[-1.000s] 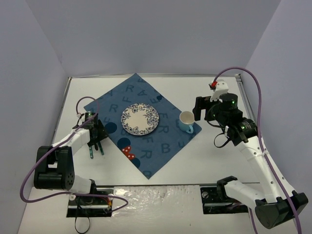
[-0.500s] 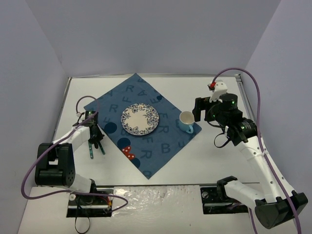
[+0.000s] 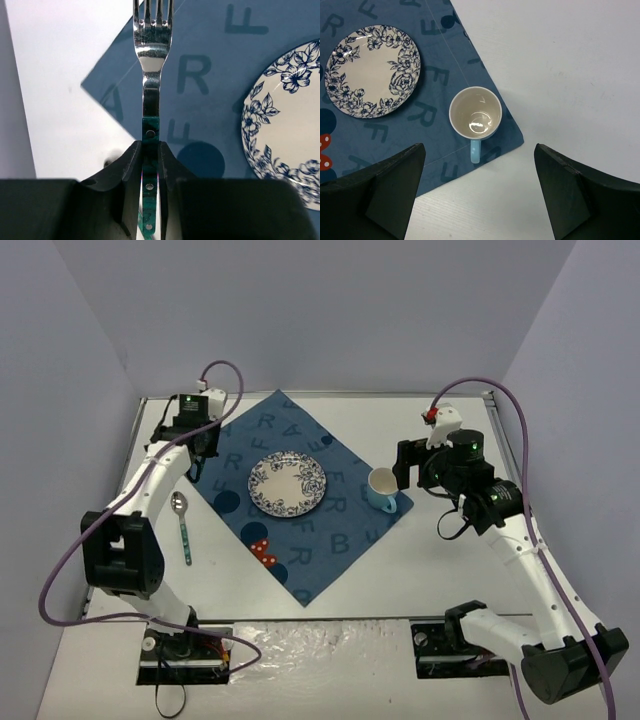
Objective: Set the dinner table for one person
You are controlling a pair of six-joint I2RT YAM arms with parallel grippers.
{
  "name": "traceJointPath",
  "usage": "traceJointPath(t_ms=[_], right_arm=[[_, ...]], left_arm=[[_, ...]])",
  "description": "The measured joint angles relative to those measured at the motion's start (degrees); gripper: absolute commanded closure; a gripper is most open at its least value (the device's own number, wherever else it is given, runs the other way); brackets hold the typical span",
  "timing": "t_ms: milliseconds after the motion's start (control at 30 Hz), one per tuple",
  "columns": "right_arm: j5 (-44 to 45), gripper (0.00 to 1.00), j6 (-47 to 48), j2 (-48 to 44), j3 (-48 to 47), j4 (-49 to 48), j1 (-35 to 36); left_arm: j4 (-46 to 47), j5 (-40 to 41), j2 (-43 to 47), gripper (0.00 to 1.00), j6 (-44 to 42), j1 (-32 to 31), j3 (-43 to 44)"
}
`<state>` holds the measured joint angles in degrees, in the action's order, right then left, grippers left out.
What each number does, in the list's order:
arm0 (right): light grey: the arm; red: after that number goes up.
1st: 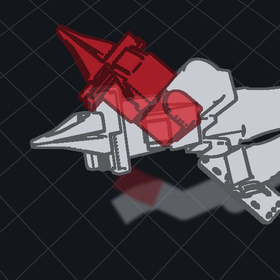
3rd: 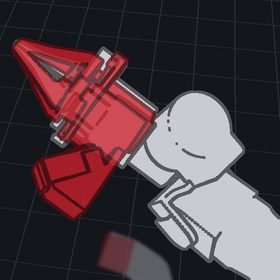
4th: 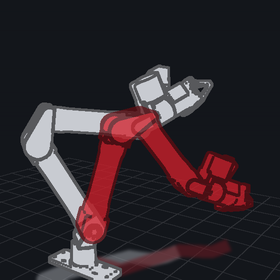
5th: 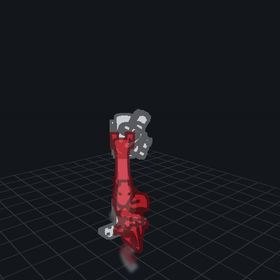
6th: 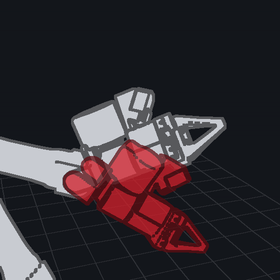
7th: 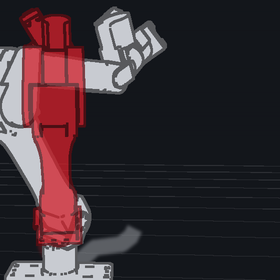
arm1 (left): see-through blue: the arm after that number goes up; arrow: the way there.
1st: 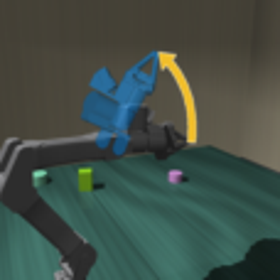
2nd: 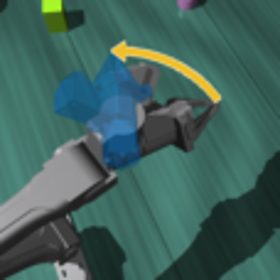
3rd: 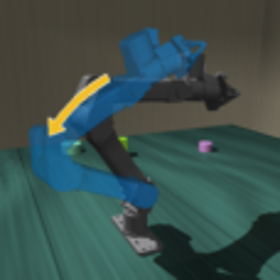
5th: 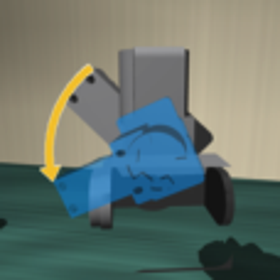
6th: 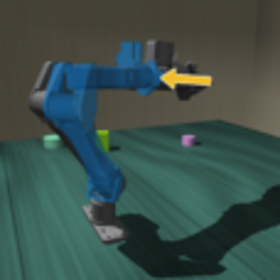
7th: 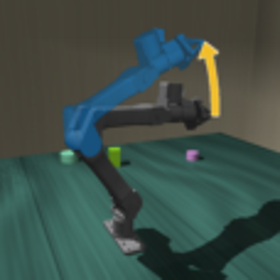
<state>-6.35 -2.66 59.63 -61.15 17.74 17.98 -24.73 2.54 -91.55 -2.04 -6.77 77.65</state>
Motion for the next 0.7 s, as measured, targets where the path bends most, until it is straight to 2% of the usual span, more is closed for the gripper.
traceJointPath(t_ms=[133,300,500,700], right_arm=[[-0.18,0.12,0.84,0.17,-0.01,-0.27,0.00],[-0.58,0.10,2.87,0.18,-0.01,-0.38,0.00],[-1.52,0.07,4.42,0.00,0.00,-0.38,0.00],[-2.08,0.06,4.72,-1.36,0.69,-0.36,0.00]], left_arm=[[-2.97,-3.04,-11.01,1.00,-10.63,-1.41,8.39],[-5.41,-6.24,-24.50,1.00,-19.04,-1.46,17.32],[-9.34,-9.46,-32.73,1.00,-25.14,-1.46,25.33],[-10.12,-11.49,-37.34,1.00,-29.00,-1.46,31.90]])
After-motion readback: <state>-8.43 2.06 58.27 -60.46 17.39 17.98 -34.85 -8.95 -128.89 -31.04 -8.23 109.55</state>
